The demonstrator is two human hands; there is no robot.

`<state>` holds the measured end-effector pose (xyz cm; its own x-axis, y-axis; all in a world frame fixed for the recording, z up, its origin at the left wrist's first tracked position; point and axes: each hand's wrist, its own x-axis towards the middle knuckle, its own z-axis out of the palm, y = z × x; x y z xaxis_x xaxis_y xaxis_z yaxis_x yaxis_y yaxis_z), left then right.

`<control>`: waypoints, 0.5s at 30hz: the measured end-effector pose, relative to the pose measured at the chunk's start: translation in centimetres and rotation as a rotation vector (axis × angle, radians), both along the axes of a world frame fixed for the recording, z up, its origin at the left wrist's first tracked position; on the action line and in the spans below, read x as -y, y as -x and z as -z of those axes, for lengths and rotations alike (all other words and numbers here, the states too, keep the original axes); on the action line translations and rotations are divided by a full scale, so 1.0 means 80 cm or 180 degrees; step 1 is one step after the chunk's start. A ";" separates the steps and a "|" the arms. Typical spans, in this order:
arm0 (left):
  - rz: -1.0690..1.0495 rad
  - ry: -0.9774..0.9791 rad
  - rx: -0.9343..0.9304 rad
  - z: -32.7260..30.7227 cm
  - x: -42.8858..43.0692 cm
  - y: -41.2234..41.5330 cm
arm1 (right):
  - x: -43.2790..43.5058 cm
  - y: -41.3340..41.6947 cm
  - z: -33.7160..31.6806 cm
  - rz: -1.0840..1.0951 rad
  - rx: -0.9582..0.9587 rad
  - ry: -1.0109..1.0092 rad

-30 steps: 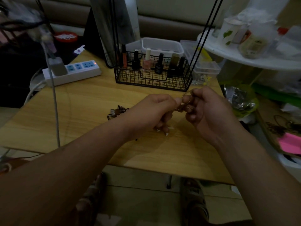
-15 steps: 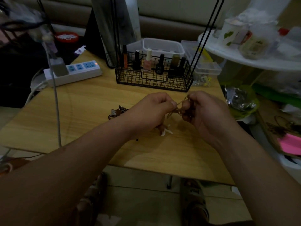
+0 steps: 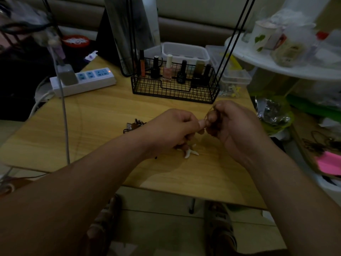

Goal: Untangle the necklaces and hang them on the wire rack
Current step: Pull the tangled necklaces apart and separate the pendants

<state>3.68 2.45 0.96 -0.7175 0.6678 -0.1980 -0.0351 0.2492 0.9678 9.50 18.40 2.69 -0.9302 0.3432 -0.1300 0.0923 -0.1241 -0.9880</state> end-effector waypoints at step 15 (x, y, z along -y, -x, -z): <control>-0.0268 -0.0304 0.0349 0.003 0.000 0.006 | -0.003 -0.003 -0.004 0.0018 0.0156 0.0889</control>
